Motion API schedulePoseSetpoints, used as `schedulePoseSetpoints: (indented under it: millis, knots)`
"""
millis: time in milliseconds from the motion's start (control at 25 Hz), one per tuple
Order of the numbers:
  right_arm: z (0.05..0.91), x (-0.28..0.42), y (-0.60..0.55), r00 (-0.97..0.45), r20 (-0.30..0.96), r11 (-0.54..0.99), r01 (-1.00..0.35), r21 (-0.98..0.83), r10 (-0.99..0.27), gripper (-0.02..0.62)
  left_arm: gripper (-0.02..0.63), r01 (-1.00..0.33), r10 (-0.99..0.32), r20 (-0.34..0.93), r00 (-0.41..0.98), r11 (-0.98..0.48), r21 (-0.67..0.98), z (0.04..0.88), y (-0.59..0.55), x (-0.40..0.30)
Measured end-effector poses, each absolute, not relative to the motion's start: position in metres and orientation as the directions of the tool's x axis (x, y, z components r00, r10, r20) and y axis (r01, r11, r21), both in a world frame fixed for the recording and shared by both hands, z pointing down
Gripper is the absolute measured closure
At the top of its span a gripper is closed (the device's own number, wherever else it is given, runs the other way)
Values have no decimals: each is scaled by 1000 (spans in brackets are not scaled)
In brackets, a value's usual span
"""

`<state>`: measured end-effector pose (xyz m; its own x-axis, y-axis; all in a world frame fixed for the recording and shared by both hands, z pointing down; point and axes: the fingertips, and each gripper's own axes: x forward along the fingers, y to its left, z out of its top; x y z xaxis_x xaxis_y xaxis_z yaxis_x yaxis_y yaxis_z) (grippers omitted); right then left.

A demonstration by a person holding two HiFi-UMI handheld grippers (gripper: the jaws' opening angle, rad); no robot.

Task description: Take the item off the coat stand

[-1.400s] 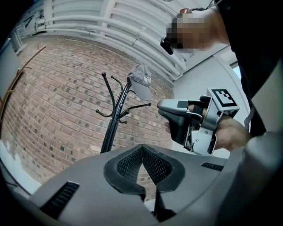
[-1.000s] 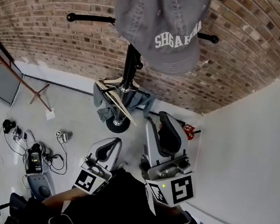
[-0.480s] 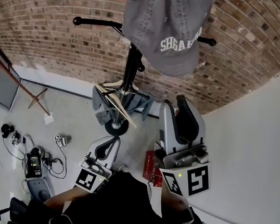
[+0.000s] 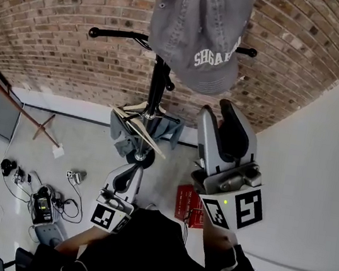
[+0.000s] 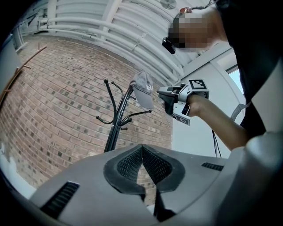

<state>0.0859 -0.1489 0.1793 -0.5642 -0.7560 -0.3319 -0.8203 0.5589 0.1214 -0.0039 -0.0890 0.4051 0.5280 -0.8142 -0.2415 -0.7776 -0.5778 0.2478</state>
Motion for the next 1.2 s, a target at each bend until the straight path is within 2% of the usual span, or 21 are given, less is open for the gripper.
schedulePoseSetpoints:
  millis: [400, 560, 760, 960, 1200]
  knots:
    - [158, 84, -176, -583, -306, 574, -809, 130, -752, 462, 590, -800, -838, -221, 498, -543, 255, 416, -95, -25]
    - [148, 88, -184, -548, -320, 520, -836, 176, -773, 458, 589, -798, -840, -238, 489, -540, 268, 414, -97, -32]
    - [144, 77, -194, -538, -305, 478, -841, 253, -786, 422, 589, -802, -863, -193, 467, -505, 318, 429, -100, -40]
    - [141, 77, -202, -511, -310, 426, -852, 304, -801, 416, 589, -801, -871, -174, 458, -490, 345, 435, -107, -43]
    - [132, 71, -207, -528, -319, 435, -841, 321, -787, 417, 589, -802, -873, -194, 447, -488, 345, 431, -107, -46]
